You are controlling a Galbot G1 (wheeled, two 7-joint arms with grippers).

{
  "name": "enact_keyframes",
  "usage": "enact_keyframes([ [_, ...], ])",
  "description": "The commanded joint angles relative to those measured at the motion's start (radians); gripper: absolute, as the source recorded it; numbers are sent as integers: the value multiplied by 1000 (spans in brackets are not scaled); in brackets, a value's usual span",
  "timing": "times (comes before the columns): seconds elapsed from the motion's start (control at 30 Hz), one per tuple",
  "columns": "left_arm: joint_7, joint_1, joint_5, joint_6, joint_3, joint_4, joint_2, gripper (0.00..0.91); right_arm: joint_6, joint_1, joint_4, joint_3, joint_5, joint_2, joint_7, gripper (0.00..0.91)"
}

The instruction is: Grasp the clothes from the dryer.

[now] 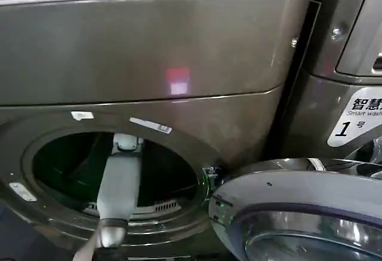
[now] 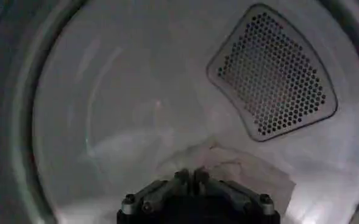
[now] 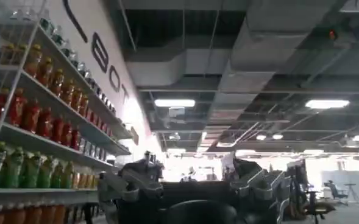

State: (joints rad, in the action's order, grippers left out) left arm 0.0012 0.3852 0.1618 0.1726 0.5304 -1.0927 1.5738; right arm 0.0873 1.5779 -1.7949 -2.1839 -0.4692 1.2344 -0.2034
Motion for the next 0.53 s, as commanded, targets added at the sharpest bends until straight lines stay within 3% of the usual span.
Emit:
enact_keyframes([
  [0.03, -54, 20, -50, 8, -7, -24, -1, 0, 38, -4, 35, -36, 5, -17, -55, 907],
  [0.53, -52, 11, -51, -5, -11, -14, -10, 0, 77, -2, 4, -44, -9, -15, -53, 907],
])
